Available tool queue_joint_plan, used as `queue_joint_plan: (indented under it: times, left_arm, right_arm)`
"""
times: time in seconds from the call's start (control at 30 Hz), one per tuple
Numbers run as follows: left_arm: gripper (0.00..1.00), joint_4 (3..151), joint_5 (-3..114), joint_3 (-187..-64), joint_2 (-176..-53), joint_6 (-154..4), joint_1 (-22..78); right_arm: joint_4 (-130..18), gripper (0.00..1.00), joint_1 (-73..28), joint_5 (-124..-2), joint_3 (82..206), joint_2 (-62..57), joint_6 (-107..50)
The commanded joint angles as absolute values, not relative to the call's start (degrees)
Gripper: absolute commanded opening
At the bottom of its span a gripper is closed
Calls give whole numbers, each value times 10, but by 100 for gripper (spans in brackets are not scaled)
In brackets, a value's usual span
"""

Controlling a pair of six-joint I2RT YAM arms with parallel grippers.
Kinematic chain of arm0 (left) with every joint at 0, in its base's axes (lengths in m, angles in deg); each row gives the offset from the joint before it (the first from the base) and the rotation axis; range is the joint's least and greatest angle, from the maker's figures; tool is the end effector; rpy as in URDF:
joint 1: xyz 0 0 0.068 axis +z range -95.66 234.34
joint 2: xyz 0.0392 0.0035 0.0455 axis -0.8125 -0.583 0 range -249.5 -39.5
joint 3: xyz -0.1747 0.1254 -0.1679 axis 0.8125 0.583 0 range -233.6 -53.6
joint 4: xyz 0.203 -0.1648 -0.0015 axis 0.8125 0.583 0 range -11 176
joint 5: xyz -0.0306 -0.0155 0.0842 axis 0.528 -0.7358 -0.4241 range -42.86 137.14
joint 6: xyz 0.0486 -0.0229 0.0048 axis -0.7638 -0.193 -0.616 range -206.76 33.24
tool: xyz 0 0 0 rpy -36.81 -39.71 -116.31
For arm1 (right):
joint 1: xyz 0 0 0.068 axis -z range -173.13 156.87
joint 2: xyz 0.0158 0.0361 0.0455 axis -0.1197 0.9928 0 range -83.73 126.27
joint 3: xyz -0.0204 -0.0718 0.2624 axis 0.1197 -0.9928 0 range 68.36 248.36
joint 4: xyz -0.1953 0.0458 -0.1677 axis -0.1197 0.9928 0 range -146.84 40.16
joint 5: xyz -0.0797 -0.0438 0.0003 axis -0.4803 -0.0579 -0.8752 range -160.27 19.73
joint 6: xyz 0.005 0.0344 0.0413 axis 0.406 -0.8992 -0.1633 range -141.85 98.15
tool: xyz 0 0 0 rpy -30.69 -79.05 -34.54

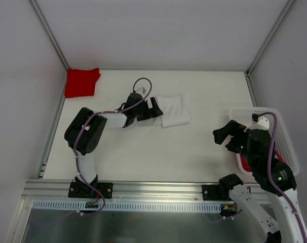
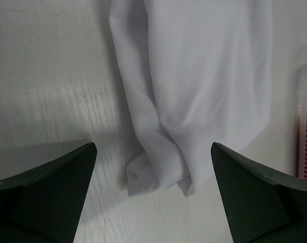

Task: Fold and stack the t-shirts
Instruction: Fold the tshirt

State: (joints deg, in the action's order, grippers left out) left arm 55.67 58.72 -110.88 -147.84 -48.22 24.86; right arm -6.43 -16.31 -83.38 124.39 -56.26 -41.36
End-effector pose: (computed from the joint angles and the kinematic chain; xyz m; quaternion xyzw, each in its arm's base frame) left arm 0.3449 -0.2032 0.1605 -0.0153 0.8530 -0.3593 0.3782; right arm 0.0704 0.0214 0.3646 0.0376 0.8245 0.1145 0.5528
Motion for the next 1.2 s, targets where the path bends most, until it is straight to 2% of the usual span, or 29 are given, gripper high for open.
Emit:
queue_joint_plan:
  times: [0.0, 0.5, 0.73, 0.87, 0.9, 0.97, 1.0, 1.03, 1.1, 1.17]
  left_arm:
    - [99, 540, 603, -1137, -1501, -469, 238]
    - [99, 530, 629, -1236, -1605, -416, 195]
    - [98, 460, 650, -1272, -1677, -335, 158]
    - [84, 421, 657, -1285, -1721, -297, 146]
    - [70, 415, 661, -1294, -1728, -292, 144]
    - [53, 412, 674, -1307, -1746, -288, 143]
    - [33, 413, 676, -1309, -1751, -287, 143]
    - [22, 413, 678, -1311, -1758, -286, 143]
    - [8, 420, 679, -1316, -1763, -288, 143]
    - [4, 419, 681, -1316, -1770, -293, 142]
  right_arm:
    - [-62, 99, -166, -843, 1240, -571, -421]
    - [-53, 99, -167, -863, 1239, -574, -410]
    - [-46, 99, -166, -871, 1239, -580, -409]
    - [-32, 99, -166, -885, 1248, -588, -407]
    - [-26, 99, -167, -886, 1252, -589, -407]
    - [-18, 99, -167, -893, 1255, -596, -405]
    - [-15, 100, -167, -896, 1258, -598, -406]
    - [-13, 99, -166, -899, 1259, -600, -406]
    - [-10, 100, -166, -901, 1260, -606, -407]
    - [-9, 99, -166, -900, 1259, -610, -409]
